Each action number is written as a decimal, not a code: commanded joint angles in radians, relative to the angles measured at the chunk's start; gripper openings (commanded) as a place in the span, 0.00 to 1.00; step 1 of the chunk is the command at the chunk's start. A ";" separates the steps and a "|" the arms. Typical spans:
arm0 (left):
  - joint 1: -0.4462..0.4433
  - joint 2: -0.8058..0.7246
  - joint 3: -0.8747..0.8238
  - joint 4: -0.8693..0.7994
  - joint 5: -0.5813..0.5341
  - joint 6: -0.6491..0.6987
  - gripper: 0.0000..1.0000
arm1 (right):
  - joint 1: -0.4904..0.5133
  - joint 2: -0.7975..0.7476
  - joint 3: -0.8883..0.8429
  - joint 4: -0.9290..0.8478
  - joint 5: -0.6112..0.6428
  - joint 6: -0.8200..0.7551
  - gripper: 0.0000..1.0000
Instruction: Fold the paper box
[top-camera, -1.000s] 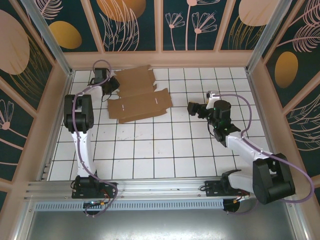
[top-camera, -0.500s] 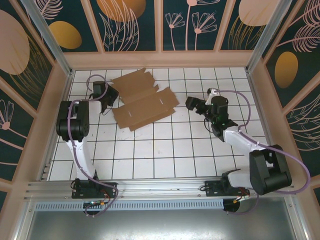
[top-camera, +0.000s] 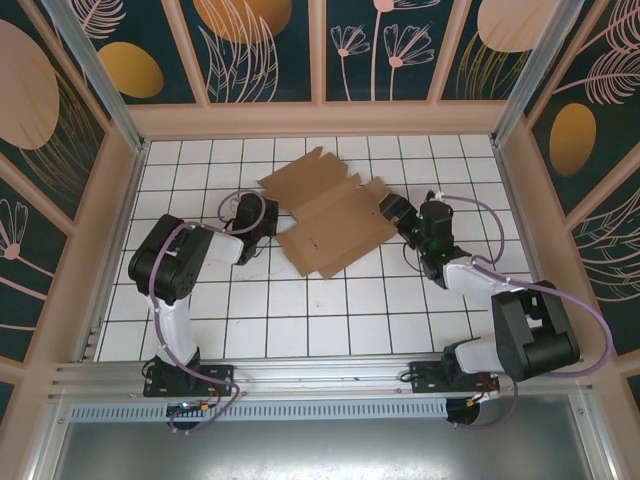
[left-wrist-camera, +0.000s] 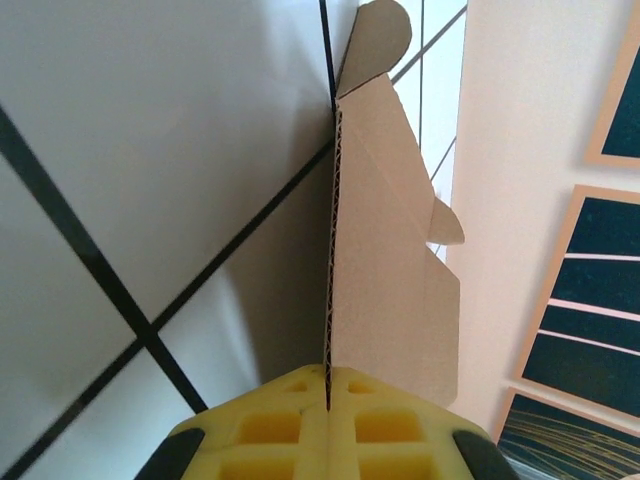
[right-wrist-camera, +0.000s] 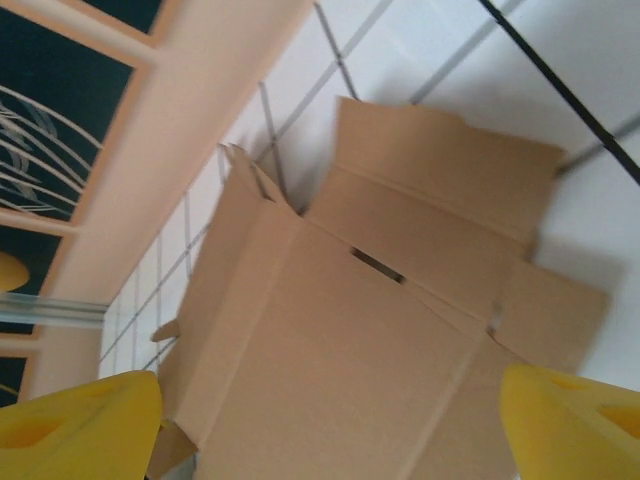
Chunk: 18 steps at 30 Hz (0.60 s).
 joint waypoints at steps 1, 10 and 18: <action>0.007 -0.042 -0.007 0.024 -0.101 -0.028 0.41 | -0.002 -0.025 -0.037 0.013 0.051 0.074 0.87; 0.074 -0.111 0.218 -0.307 -0.030 0.802 0.99 | -0.006 -0.058 -0.063 -0.019 0.029 -0.016 0.86; 0.073 0.280 0.946 -0.881 0.284 1.300 0.99 | -0.008 -0.099 -0.049 -0.066 0.020 -0.085 0.88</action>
